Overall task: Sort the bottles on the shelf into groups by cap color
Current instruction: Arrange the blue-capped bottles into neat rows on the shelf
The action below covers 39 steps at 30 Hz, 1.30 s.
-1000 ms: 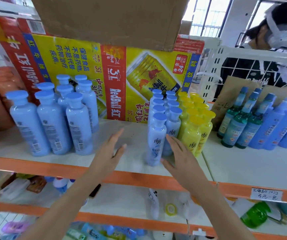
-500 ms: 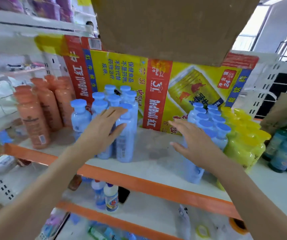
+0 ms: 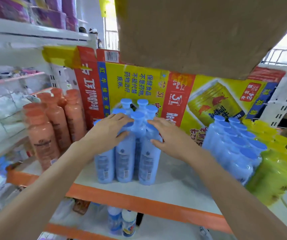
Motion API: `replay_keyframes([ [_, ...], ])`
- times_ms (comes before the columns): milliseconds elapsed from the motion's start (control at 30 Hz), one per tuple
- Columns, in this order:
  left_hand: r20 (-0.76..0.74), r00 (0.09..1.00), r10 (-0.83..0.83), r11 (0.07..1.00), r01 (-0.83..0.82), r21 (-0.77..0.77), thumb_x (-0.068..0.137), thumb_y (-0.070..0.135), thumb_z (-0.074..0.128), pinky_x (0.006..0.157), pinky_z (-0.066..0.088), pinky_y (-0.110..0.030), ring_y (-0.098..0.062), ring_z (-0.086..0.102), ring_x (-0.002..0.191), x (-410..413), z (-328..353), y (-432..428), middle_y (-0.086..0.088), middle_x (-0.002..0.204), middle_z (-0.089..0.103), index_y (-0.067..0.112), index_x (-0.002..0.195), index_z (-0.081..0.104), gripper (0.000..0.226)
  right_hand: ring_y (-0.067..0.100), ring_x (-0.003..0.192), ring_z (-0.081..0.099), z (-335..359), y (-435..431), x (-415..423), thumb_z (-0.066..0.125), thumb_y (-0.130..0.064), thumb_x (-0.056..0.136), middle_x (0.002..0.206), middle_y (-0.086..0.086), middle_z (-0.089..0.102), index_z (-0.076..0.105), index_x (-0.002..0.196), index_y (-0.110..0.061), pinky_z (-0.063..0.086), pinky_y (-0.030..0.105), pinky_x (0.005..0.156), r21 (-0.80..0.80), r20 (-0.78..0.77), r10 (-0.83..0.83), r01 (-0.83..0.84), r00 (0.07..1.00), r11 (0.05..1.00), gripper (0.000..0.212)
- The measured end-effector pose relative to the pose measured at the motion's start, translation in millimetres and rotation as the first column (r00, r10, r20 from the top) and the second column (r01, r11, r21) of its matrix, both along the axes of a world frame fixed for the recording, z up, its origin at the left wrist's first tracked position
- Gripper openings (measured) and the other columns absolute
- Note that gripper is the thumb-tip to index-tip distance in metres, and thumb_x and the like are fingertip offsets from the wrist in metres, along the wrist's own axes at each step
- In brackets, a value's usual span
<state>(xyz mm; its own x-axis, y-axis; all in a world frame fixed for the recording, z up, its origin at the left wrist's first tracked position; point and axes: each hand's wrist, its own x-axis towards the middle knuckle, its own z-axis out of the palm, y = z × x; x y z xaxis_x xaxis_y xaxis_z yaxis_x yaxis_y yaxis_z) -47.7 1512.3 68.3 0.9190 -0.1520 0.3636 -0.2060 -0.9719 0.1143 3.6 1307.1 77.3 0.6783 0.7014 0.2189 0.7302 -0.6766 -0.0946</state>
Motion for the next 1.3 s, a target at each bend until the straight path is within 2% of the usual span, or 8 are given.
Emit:
replay_keyframes([
  [100, 0.065, 0.997, -0.037, 0.999, 0.038, -0.007, 0.084, 0.048, 0.035, 0.086, 0.039, -0.027, -0.025, 0.056, 0.108, 6.1, -1.7, 5.1, -0.002, 0.120, 0.057, 0.018, 0.124, 0.054, 0.053, 0.021, 0.133, 0.031, -4.3, 11.3, 4.3, 0.048, -0.030, 0.093, 0.146, 0.000, 0.031, 0.027, 0.144, -0.020, 0.030, 0.032, 0.106, 0.004, 0.009, -0.039, 0.039, 0.999, 0.999, 0.056],
  [233, 0.043, 0.997, -0.061, 0.997, 0.063, -0.045, 0.089, 0.035, 0.054, 0.088, 0.045, -0.035, -0.020, 0.052, 0.113, 13.8, 0.3, 6.4, 0.002, 0.124, 0.052, 0.022, 0.126, 0.049, 0.040, 0.019, 0.121, 0.044, -1.9, 16.5, 6.9, 0.051, -0.030, 0.091, 0.133, -0.001, 0.044, 0.039, 0.137, -0.022, 0.038, 0.032, 0.095, 0.059, 0.014, -0.081, 0.080, 0.997, 0.995, 0.047],
  [400, -0.016, 0.994, -0.107, 0.989, 0.105, -0.100, 0.087, 0.028, 0.059, 0.089, 0.043, -0.037, -0.023, 0.052, 0.110, 25.8, 2.3, 10.0, 0.000, 0.119, 0.053, 0.021, 0.123, 0.051, 0.038, 0.018, 0.110, 0.050, 3.5, 19.5, 5.2, 0.060, -0.023, 0.086, 0.120, 0.001, 0.052, 0.051, 0.125, -0.021, 0.038, 0.029, 0.085, 0.099, -0.013, -0.105, 0.106, 0.994, 0.989, 0.040],
  [600, -0.014, 0.987, -0.163, 0.972, 0.158, -0.172, 0.079, 0.043, 0.059, 0.087, 0.044, -0.042, -0.024, 0.055, 0.105, 24.0, 5.1, 8.4, -0.002, 0.109, 0.056, 0.020, 0.115, 0.056, 0.043, 0.019, 0.105, 0.051, 6.2, 12.3, 3.3, 0.063, -0.020, 0.081, 0.112, 0.003, 0.055, 0.056, 0.113, -0.020, 0.041, 0.033, 0.089, 0.117, -0.028, -0.136, 0.139, 0.990, 0.983, 0.032],
  [900, -0.042, 0.962, -0.271, 0.951, 0.261, -0.165, 0.083, 0.029, 0.065, 0.095, 0.035, -0.029, -0.018, 0.048, 0.114, 36.2, 7.5, -17.3, 0.001, 0.118, 0.054, 0.024, 0.121, 0.055, 0.040, 0.019, 0.107, 0.052, 10.7, -17.9, 8.7, 0.066, -0.022, 0.080, 0.113, 0.003, 0.057, 0.060, 0.115, -0.022, 0.041, 0.034, 0.091, 0.094, -0.038, -0.143, 0.146, 0.989, 0.985, 0.035],
  [1033, -0.029, 0.949, -0.313, 0.940, 0.305, -0.156, 0.083, 0.030, 0.064, 0.087, 0.030, -0.018, -0.012, 0.047, 0.112, 50.0, 11.0, -37.0, 0.005, 0.116, 0.053, 0.025, 0.121, 0.055, 0.039, 0.017, 0.107, 0.052, 13.3, -41.4, 22.8, 0.066, -0.021, 0.080, 0.114, 0.003, 0.058, 0.061, 0.113, -0.022, 0.040, 0.030, 0.088, 0.065, -0.050, -0.145, 0.148, 0.988, 0.987, 0.034],
  [1167, -0.028, 0.939, -0.343, 0.929, 0.334, -0.161, 0.082, 0.032, 0.065, 0.081, 0.031, -0.018, -0.009, 0.047, 0.105, 72.4, 15.7, -64.1, 0.010, 0.107, 0.050, 0.026, 0.121, 0.055, 0.041, 0.014, 0.105, 0.050, 19.6, -69.9, 42.0, 0.067, -0.019, 0.079, 0.110, -0.003, 0.056, 0.061, 0.111, -0.024, 0.036, 0.026, 0.084, 0.075, -0.042, -0.161, 0.164, 0.986, 0.984, 0.033],
  [1300, -0.057, 0.939, -0.338, 0.935, 0.328, -0.135, 0.082, 0.034, 0.065, 0.083, 0.032, -0.019, -0.012, 0.047, 0.108, 101.8, 20.3, -90.1, 0.003, 0.116, 0.052, 0.025, 0.124, 0.054, 0.045, 0.015, 0.099, 0.049, 26.6, -96.4, 70.7, 0.069, -0.024, 0.078, 0.102, -0.005, 0.053, 0.061, 0.108, -0.026, 0.033, 0.026, 0.080, 0.045, -0.049, -0.161, 0.163, 0.986, 0.986, 0.031],
])
